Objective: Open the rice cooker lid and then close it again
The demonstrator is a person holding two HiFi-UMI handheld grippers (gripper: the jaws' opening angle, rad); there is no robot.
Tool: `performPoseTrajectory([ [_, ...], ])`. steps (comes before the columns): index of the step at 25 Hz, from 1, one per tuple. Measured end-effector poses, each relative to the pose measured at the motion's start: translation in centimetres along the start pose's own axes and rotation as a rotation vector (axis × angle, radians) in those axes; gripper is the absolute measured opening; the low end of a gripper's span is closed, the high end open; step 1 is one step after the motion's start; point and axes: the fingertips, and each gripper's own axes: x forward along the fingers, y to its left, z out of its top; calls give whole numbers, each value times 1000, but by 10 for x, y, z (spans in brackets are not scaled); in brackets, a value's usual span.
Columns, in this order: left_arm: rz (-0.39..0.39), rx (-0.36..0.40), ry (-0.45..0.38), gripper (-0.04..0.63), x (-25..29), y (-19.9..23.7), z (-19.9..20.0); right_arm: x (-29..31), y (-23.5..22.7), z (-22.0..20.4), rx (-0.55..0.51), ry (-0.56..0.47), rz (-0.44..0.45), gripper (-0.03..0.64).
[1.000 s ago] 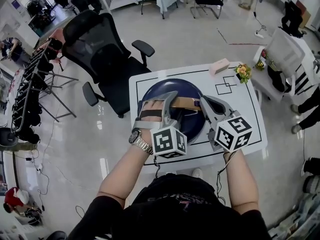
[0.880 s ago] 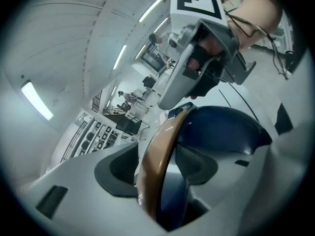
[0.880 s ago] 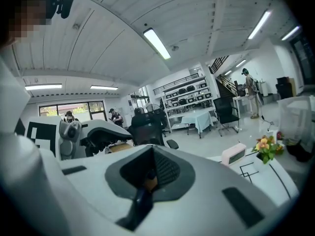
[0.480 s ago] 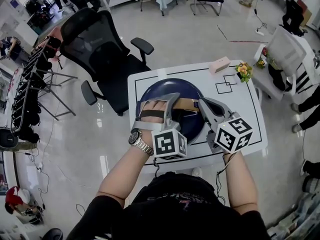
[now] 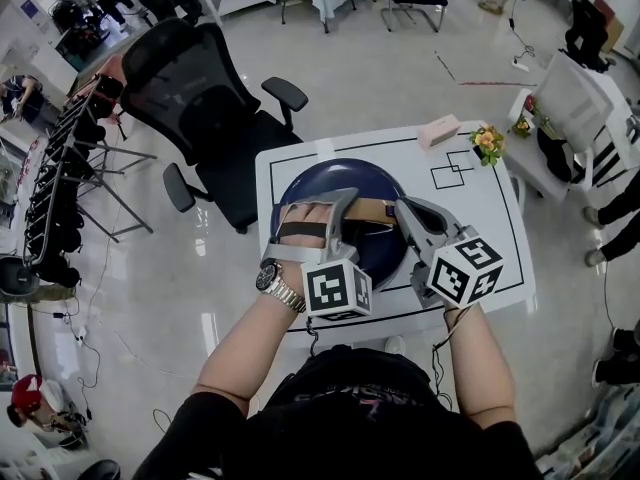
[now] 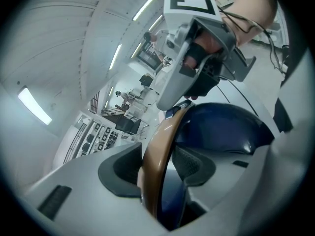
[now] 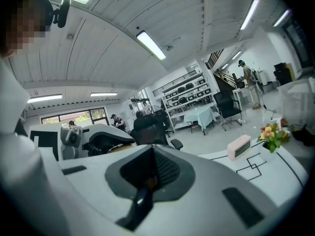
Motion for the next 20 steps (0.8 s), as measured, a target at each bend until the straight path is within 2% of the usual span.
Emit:
performPoseTrajectory([
  [14,-14,-45,-13,195,-3,3,-2,1,4,3,-54,22,-22,2],
  [20,-1,-131,-47,195,-15,22,-4,-3,17,29,-120,-77,-21,2],
])
